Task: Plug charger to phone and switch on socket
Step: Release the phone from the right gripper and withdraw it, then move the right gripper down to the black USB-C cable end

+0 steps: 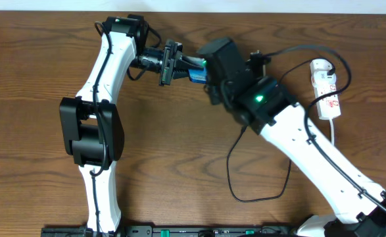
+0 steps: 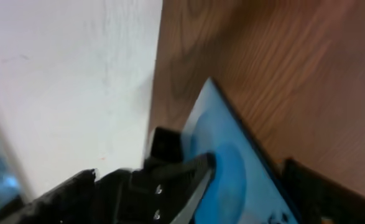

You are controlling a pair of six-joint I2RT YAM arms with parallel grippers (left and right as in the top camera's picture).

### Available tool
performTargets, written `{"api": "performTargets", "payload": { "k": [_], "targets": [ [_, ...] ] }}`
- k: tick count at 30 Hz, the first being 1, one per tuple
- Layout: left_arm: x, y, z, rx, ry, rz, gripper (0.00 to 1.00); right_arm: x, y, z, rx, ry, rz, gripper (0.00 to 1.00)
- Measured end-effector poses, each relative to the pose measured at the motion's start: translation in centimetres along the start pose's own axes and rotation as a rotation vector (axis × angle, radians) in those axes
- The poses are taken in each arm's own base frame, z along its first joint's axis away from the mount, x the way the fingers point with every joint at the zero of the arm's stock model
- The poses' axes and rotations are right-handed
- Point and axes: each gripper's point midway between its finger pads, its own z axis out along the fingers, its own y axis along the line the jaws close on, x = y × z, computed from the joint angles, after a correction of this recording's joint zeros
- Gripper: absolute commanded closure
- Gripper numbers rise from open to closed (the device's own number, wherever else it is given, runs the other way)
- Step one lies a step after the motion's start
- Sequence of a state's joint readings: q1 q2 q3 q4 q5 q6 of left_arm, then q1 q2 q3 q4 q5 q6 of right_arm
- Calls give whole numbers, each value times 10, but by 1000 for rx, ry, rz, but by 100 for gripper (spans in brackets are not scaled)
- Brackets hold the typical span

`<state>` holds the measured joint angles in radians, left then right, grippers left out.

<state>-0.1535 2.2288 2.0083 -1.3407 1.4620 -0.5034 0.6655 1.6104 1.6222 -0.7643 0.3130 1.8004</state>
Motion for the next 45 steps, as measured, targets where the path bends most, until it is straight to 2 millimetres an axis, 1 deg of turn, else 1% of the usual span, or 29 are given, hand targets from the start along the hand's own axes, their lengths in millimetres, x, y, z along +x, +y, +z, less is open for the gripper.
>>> {"api": "performTargets", "payload": {
  "k": [1, 2, 3, 5, 6, 7, 8, 9, 10, 12, 16, 19, 23, 24, 26, 28, 29, 31, 36, 39, 42, 45],
  "targets": [
    [-5, 1, 0, -14, -15, 32, 93, -7, -1, -1, 11, -4, -30, 1],
    [-11, 4, 0, -40, -39, 64, 93, -20, -1, -3, 19, -16, -72, 1],
    [-15, 6, 0, -56, -54, 86, 93, -28, 0, -6, 17, -22, -90, 1],
    [-24, 9, -1, -93, -91, 146, 93, -52, 3, -17, 17, -42, -158, 1],
    [-28, 12, -2, -111, -106, 166, 93, -68, 4, -25, 17, -59, -203, 1],
    [-30, 14, -2, -126, -117, 178, 93, -74, 4, -28, 17, -65, -219, 1],
    [-33, 17, -3, -149, -132, 195, 93, -95, 1, -41, 37, -79, -302, 1],
    [-36, 20, -4, -169, -144, 204, 93, -101, -2, -46, 51, -82, -334, 1],
    [-40, 25, -5, -201, -164, 217, 93, -108, -9, -50, 78, -73, -380, 1],
    [-47, 33, -9, -255, -197, 236, 93, -119, -28, -55, 162, -43, -473, 1],
    [-58, 46, -15, -352, -250, 280, 93, -132, -69, -52, 336, 35, -643, 1],
    [-65, 53, -21, -411, -283, 300, 93, -134, -94, -43, 430, 92, -727, 1],
    [-72, 62, -27, -475, -320, 308, 93, -127, -130, -20, 506, 171, -789, 1],
    [-73, 63, -28, -489, -326, 312, 93, -124, -140, -13, 522, 192, -799, 3],
    [-75, 66, -30, -509, -336, 317, 93, -117, -158, 1, 533, 239, -821, 14],
    [-76, 67, -32, -520, -341, 319, 93, -107, -173, 16, 515, 298, -844, 32],
    [-77, 68, -32, -525, -343, 319, 92, -102, -178, 22, 497, 323, -850, 34],
    [-77, 68, -31, -531, -344, 321, 93, -93, -192, 31, 480, 371, -843, 34],
    [-77, 69, -30, -540, -344, 323, 93, -80, -221, 49, 463, 434, -809, 43],
    [-77, 70, -28, -552, -345, 325, 93, -76, -239, 59, 481, 455, -770, 45],
    [-77, 71, -27, -559, -345, 327, 93, -72, -248, 69, 488, 470, -741, 51],
    [-77, 72, -27, -563, -345, 328, 93, -70, -252, 77, 490, 476, -716, 51]
  ]
}}
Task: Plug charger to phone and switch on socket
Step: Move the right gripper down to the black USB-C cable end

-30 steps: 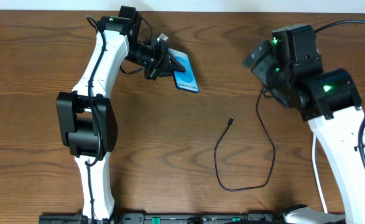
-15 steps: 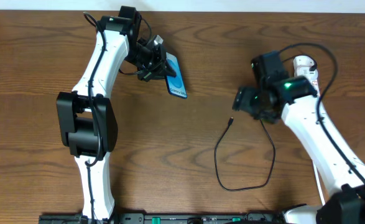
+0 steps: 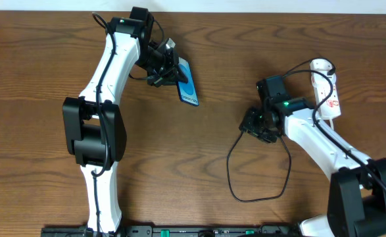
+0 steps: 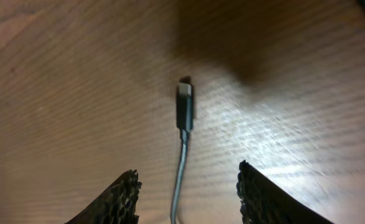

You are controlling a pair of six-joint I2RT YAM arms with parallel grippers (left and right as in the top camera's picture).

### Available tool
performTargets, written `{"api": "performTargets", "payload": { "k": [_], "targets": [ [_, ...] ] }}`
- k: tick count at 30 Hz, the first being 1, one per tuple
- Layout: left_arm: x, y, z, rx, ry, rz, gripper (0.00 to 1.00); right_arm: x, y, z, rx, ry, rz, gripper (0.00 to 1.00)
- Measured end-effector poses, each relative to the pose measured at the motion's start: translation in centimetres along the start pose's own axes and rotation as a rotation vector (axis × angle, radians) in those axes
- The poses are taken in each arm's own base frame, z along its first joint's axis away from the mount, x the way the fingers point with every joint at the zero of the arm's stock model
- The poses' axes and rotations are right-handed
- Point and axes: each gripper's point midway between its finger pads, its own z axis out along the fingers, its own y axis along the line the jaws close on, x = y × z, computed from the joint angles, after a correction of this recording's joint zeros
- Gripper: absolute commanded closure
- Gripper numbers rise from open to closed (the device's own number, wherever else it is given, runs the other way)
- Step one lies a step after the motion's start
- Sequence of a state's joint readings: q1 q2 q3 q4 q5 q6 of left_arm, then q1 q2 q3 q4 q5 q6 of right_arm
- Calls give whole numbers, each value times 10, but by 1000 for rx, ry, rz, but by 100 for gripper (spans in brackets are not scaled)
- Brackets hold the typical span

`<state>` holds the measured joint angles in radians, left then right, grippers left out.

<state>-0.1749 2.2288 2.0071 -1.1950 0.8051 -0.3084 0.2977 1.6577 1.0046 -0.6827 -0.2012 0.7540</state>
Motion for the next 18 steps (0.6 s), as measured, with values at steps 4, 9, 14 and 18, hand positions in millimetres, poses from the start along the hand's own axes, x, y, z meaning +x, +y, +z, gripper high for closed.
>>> {"api": "performTargets", "payload": {
  "k": [4, 9, 14, 18],
  "targets": [
    [0, 0, 0, 0, 0, 0, 93, 3, -5, 17, 21, 40, 32, 52],
    [0, 0, 0, 0, 0, 0, 93, 6, -6, 35, 25, 84, 49, 53],
    [0, 0, 0, 0, 0, 0, 93, 5, 0, 38, -6, 91, 58, 60],
    [0, 0, 0, 0, 0, 0, 93, 4, 2, 39, -16, 87, 65, 66]
  ]
}}
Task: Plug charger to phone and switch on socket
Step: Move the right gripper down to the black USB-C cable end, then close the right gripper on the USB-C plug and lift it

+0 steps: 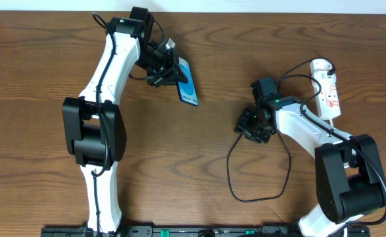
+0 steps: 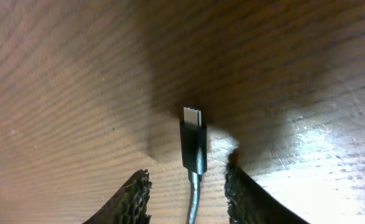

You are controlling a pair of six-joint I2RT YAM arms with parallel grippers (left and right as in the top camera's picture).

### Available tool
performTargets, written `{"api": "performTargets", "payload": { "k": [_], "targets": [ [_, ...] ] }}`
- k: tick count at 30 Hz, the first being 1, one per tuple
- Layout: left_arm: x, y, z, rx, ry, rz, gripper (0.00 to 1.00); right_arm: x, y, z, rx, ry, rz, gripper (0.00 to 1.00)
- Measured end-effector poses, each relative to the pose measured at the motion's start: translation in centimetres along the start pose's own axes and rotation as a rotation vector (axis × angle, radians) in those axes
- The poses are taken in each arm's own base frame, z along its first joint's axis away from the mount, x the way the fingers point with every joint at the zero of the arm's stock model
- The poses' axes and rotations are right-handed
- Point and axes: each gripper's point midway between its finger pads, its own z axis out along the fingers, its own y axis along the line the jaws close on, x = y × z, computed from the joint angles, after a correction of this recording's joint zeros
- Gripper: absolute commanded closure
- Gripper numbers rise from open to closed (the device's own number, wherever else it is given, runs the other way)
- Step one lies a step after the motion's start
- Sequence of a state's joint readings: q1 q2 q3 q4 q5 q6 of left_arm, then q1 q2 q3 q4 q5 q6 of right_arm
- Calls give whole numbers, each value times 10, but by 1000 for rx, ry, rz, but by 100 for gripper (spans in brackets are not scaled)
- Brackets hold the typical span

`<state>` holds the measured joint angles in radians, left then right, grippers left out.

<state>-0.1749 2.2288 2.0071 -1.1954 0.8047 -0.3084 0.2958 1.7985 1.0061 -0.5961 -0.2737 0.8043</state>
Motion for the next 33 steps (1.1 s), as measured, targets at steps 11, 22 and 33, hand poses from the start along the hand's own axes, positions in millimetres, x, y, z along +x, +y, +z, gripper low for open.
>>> {"api": "performTargets", "payload": {
  "k": [11, 22, 33],
  "targets": [
    [0, 0, 0, 0, 0, -1, 93, -5, -4, 1, 28, -30, 3, 78],
    [0, 0, 0, 0, 0, 0, 93, -7, -6, 1, 41, -45, 3, 79],
    [0, 0, 0, 0, 0, -1, 93, -6, -5, 1, 40, -44, 0, 79]
  ]
}}
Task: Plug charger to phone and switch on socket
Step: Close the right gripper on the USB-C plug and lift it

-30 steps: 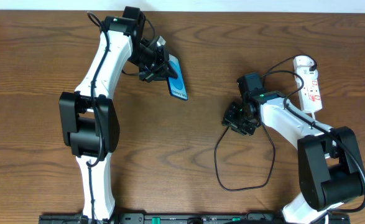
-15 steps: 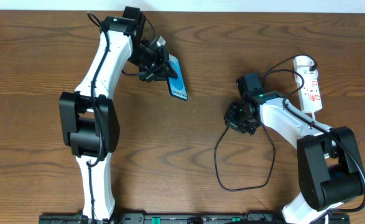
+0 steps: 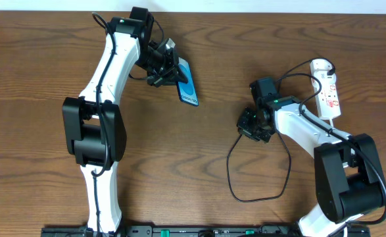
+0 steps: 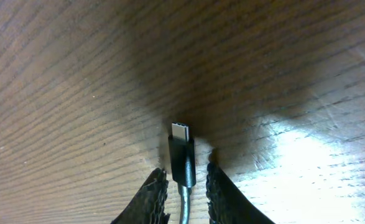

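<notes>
The blue phone (image 3: 188,87) is held off the table at the back left, with my left gripper (image 3: 168,67) shut on its upper end. The black charger plug (image 4: 182,157) lies flat on the wood with its metal tip pointing away from me. My right gripper (image 4: 183,180) is low over it, one finger on each side. Its fingers (image 4: 154,196) stand close to the plug, with a thin gap still showing on both sides. In the overhead view the right gripper (image 3: 250,128) sits at the cable's free end. The white socket strip (image 3: 325,89) lies at the far right.
The black charger cable (image 3: 245,191) runs in a wide loop across the table in front of the right arm, then back up to the socket strip. The white wall edge borders the table's far side.
My right gripper's fingers have drawn much closer together around the charger plug, which now sits a little nearer to them. The left arm and the phone have not moved.
First, my right gripper was pressed up against the phone held by the left gripper at the back middle. Then the phone was further left and the right gripper stood wide open over the plug. It then sat lower astride the plug, and now its fingers nearly touch it.
</notes>
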You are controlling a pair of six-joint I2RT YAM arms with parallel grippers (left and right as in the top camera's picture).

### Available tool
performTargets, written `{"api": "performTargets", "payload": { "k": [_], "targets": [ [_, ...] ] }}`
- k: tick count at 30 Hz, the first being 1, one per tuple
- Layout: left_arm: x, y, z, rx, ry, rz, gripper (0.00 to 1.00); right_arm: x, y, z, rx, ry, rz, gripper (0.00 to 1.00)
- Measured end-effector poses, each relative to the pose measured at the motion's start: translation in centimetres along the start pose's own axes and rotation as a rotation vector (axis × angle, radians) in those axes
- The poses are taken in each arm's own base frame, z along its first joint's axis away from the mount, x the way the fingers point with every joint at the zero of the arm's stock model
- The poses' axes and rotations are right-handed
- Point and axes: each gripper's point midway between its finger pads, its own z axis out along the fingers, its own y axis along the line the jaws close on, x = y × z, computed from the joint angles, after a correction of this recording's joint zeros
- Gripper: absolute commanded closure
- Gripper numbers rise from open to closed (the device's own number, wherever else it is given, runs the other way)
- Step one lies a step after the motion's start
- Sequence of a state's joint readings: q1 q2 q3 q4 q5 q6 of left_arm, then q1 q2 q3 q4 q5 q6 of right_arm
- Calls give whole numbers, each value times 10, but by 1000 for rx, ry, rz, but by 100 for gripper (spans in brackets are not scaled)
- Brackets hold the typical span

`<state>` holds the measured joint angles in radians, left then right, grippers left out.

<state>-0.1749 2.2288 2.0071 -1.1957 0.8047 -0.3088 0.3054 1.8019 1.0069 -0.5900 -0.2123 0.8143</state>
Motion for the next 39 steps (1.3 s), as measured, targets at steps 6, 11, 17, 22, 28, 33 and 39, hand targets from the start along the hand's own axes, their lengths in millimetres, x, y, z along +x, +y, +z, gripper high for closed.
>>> {"api": "performTargets", "payload": {
  "k": [6, 11, 17, 22, 28, 33, 39],
  "targets": [
    [0, 0, 0, 0, 0, 0, 93, 2, 0, 0, 8, 5, 3, 80],
    [0, 0, 0, 0, 0, 0, 93, 4, -1, 0, 14, 10, 7, 80],
    [0, 0, 0, 0, 0, 0, 93, 4, -2, 0, 15, 11, 13, 84],
    [0, 0, 0, 0, 0, 0, 93, 4, -2, 0, 16, 10, 15, 88],
    [0, 0, 0, 0, 0, 0, 93, 5, -1, 1, 16, 12, 14, 98],
    [0, 0, 0, 0, 0, 0, 93, 5, 1, 2, 8, 13, 14, 99],
    [2, -10, 0, 59, 17, 22, 93, 4, 14, 3, -61, 25, -6, 99]
  ]
}}
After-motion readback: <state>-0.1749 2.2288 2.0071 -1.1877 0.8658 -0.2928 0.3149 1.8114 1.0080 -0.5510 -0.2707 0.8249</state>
